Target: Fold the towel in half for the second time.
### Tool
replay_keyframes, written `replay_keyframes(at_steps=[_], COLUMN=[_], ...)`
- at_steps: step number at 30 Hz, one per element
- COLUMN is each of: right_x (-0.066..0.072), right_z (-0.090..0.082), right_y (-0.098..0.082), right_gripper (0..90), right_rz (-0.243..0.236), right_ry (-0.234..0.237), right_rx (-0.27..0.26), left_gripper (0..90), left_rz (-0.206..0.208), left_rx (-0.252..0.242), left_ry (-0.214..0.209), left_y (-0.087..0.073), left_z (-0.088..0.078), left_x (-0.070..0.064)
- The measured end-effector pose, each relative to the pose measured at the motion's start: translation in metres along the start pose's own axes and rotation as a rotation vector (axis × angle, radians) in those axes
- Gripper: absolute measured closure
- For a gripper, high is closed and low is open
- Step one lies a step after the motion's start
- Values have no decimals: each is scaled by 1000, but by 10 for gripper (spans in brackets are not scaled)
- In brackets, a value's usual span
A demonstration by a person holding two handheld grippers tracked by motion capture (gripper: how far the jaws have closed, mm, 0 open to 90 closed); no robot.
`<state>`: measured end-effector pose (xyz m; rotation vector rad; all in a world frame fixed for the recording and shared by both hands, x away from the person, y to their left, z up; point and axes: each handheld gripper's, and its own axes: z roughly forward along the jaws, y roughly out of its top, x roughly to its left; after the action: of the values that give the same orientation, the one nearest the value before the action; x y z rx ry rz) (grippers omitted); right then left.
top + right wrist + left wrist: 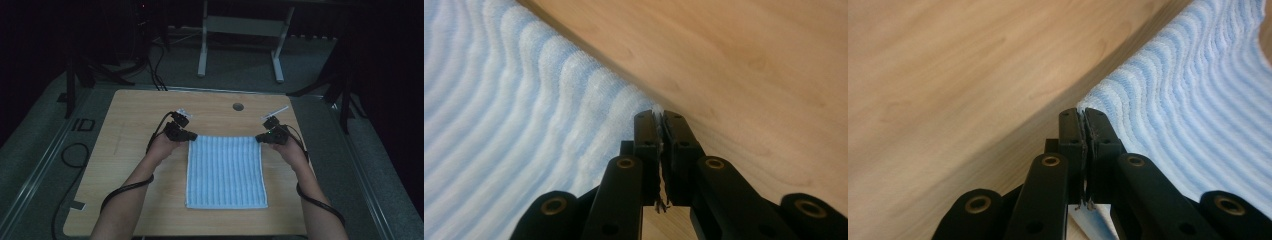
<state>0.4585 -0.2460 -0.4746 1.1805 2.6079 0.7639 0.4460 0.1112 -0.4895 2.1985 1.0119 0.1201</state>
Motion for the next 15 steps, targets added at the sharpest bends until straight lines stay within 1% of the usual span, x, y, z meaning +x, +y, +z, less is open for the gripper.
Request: replay_keyframes(at_steps=[1,2,3,4,5,6,8,9,10,11,13,14,15], right_x=[2,4,7,10,12,15,19,21,25,28,38,42,46], right_z=[-5,-11,-17,-25,-29,-37,-46,-51,-56,-59,-69,-73,-76], right_y=[1,1,1,1,0,-3,-8,-12,-18,-22,-36,-42,-47], right_gripper=[859,858,858,858,858,858,858,858,858,858,857,858,857], right_rz=[-11,-23,-40,-54,-62,-76,-91,-104,-113,-120,-143,-153,-153], right_ry=[5,7,5,10,15,24,37,47,54,56,64,69,69], right_rx=[-14,-23,-36,-52,-60,-71,-86,-95,-101,-105,-128,-137,-140], left_gripper=[868,868,867,867,867,867,867,866,866,867,866,866,866], left_rz=[4,12,32,38,52,62,82,95,96,107,142,144,153], left_rx=[-2,-11,-17,-17,-33,-37,-31,-33,-36,-33,-33,-35,-36], left_ry=[-14,-18,-25,-33,-44,-58,-78,-99,-104,-113,-129,-138,-145], left_y=[1,1,1,1,0,-2,-6,-9,-12,-15,-24,-28,-34], left_z=[-5,-10,-17,-21,-27,-33,-41,-46,-48,-52,-60,-62,-65], left_x=[0,-2,-5,-7,-11,-15,-22,-27,-31,-36,-48,-52,-58])
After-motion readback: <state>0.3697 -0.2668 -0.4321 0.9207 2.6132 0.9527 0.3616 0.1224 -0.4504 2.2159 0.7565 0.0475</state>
